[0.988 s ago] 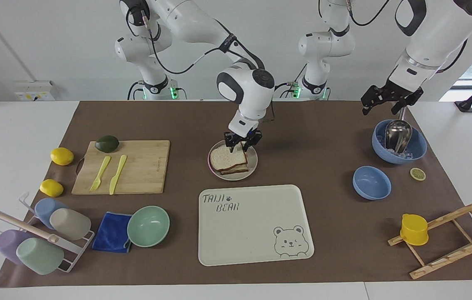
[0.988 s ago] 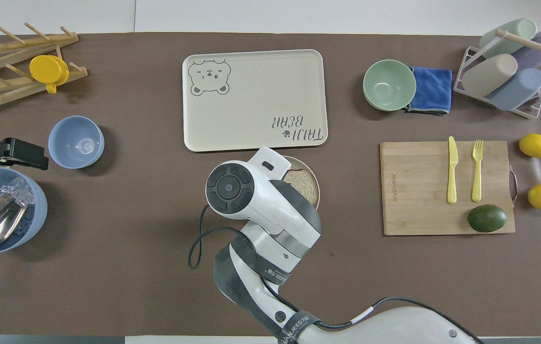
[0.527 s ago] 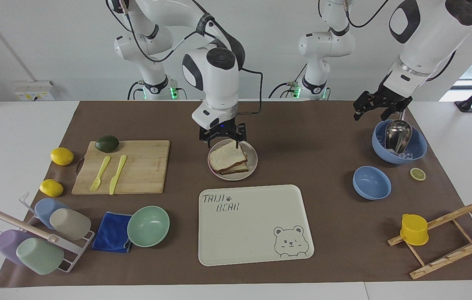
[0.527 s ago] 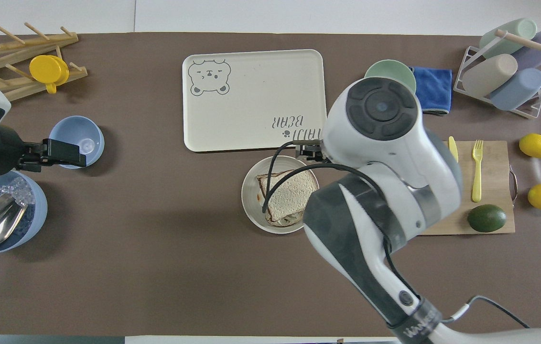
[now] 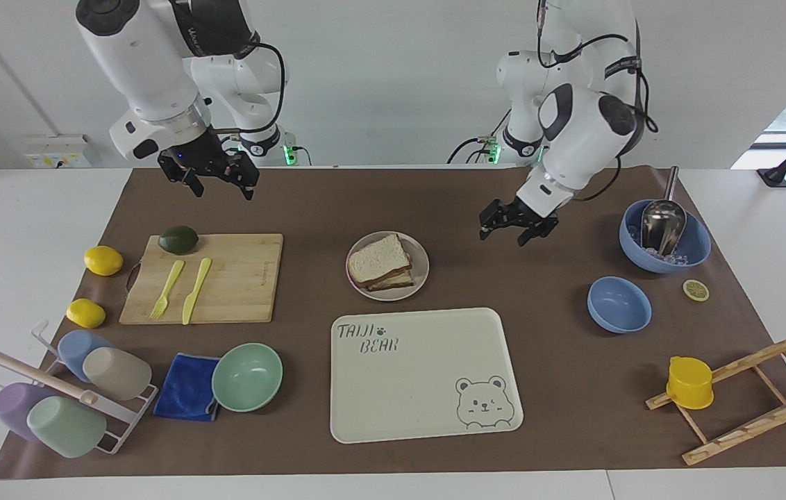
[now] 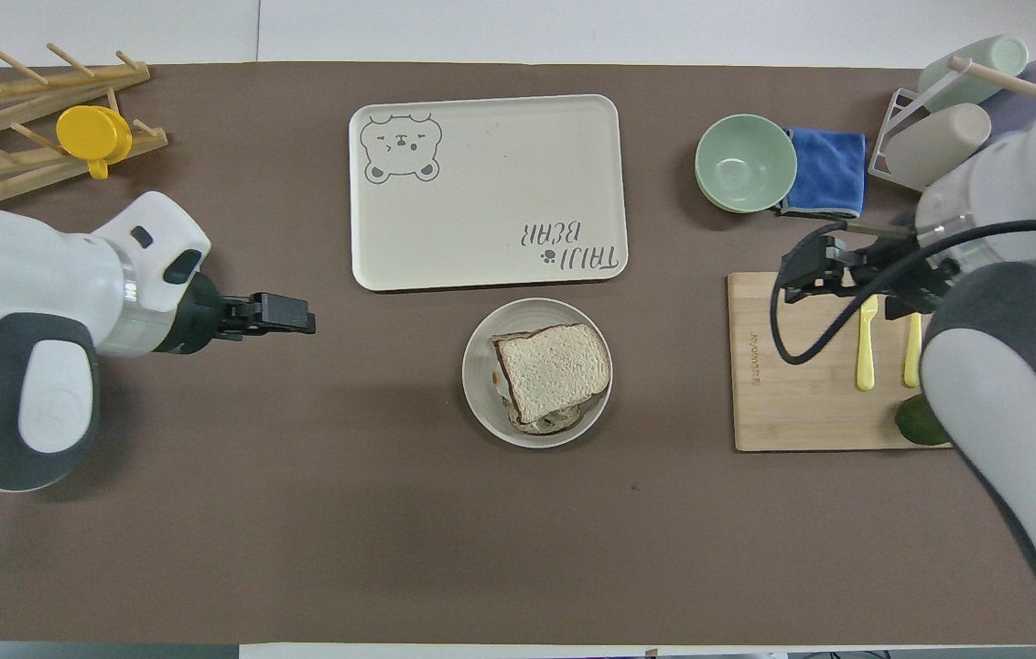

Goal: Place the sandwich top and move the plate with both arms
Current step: 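Withdraw the right gripper while the left gripper reaches the plate rim, then grip the white plate rim with the left gripper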

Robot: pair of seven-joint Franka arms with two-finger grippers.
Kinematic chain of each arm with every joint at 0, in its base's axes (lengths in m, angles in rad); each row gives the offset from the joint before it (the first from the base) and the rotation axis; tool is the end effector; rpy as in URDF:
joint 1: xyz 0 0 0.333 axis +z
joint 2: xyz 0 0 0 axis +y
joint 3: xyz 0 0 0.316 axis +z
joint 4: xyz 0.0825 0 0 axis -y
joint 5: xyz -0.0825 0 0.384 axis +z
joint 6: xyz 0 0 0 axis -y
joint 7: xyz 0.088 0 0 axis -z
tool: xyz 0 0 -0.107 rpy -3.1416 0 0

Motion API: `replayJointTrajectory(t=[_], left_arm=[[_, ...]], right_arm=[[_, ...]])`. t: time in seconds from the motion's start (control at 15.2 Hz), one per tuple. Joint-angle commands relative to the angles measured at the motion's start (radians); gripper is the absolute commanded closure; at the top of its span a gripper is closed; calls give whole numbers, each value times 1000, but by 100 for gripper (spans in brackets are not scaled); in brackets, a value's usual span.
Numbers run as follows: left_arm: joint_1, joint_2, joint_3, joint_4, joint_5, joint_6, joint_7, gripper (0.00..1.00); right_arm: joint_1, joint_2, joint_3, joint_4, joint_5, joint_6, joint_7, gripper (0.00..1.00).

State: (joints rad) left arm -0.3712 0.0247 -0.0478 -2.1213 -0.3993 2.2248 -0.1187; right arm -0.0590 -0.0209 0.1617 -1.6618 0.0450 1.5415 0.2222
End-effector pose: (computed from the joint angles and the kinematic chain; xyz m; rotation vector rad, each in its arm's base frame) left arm 0.5019 -0.2368 0.4096 2.8043 -0.0950 -0.0171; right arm 0.5383 0.0613 0.5908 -3.1067 0.1876 0.1637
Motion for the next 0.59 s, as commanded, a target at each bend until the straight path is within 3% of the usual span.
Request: replayJointTrajectory(t=[0.0, 0.26, 0.53], left_arm=[[-99, 96, 16, -23, -67, 160, -13, 3], [-199, 222, 16, -19, -139, 328, -13, 3], [-195, 235, 16, -9, -139, 316, -2, 6]], right_arm=[[-50, 2, 13, -23, -56, -21, -168, 0], [60, 33, -128, 45, -99, -92, -201, 0], [62, 30, -140, 30, -65, -102, -205, 0]])
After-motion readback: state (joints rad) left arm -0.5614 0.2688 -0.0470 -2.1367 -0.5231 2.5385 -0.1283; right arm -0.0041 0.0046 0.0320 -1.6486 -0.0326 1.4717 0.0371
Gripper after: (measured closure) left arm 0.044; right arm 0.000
